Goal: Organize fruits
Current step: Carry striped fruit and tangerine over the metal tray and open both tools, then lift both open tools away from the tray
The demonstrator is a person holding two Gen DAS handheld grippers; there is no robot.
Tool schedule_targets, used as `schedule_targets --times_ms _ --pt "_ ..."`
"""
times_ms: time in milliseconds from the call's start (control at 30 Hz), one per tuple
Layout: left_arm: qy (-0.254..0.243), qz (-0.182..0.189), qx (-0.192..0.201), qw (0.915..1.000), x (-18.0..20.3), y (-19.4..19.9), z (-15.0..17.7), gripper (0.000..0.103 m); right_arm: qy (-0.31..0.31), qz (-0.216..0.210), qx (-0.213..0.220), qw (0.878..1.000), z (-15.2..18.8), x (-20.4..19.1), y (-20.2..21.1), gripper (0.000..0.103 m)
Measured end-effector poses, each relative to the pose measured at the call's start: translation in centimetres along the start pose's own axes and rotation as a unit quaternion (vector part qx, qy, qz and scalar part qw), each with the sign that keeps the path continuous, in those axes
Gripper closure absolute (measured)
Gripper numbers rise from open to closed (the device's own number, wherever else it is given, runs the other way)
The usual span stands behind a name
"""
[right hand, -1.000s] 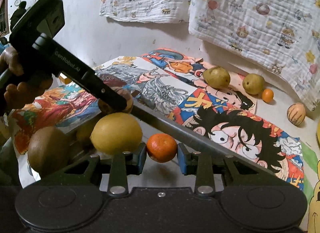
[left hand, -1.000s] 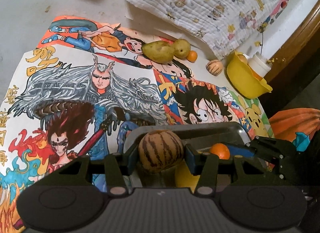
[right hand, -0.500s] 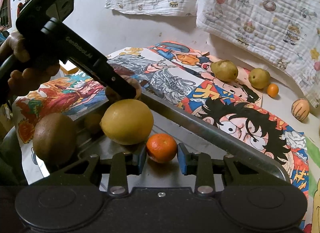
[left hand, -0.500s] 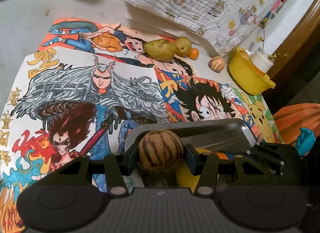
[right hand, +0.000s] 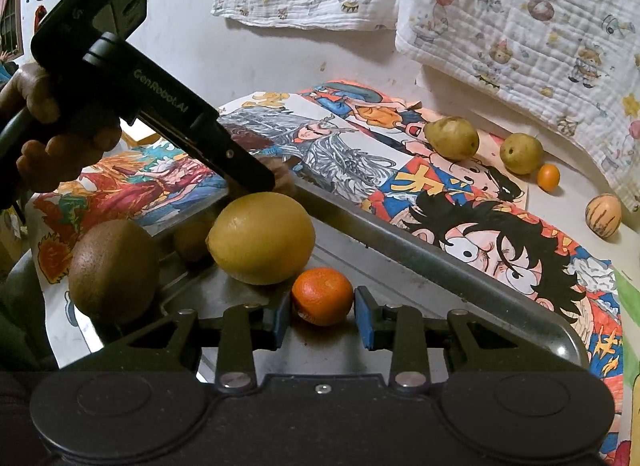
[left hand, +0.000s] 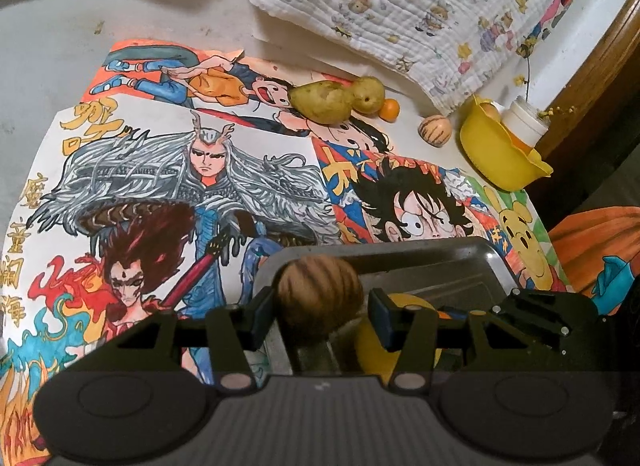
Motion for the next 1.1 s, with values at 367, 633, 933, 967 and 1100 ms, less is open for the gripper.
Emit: schedule_targets --times_ms 367,633,933,967,1100 --pt "0.004 0.001 0.005 1.0000 0.1 0.5 0.5 0.035 -0.009 0.000 0.005 1.000 -0.1 0.1 0.4 0.058" --pt "-0.030 -0.022 0.036 0.9987 1.2 2.9 1.8 0.008 -0.035 -0.002 0.017 0.999 0.0 0.0 1.9 0.038" --pt "-0.065 -0.044 0.052 0.9955 3.3 5.5 4.3 0.001 -0.055 -0.016 0.046 0.997 0.0 -1.1 5.0 0.008" --pt "-0.069 -0.047 0.053 0.9951 3.5 5.7 4.5 0.001 -0.053 -0.016 0.049 0.997 0.0 -1.2 5.3 0.007" --pt "-0.089 -0.056 0.055 0.9930 4.5 6.6 5.8 0.001 -0.050 -0.020 0.057 0.997 0.2 -1.9 6.5 0.003"
Point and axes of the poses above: each gripper's, at about its wrist camera, not at the fingertips, and y roughly against the way its jaws point, x to its right, z to its underside, the point moved 8 cm from there along -y, roughly the way its jaws point, and after that the axes turned 4 degrees about z, right-handed, at the moved point
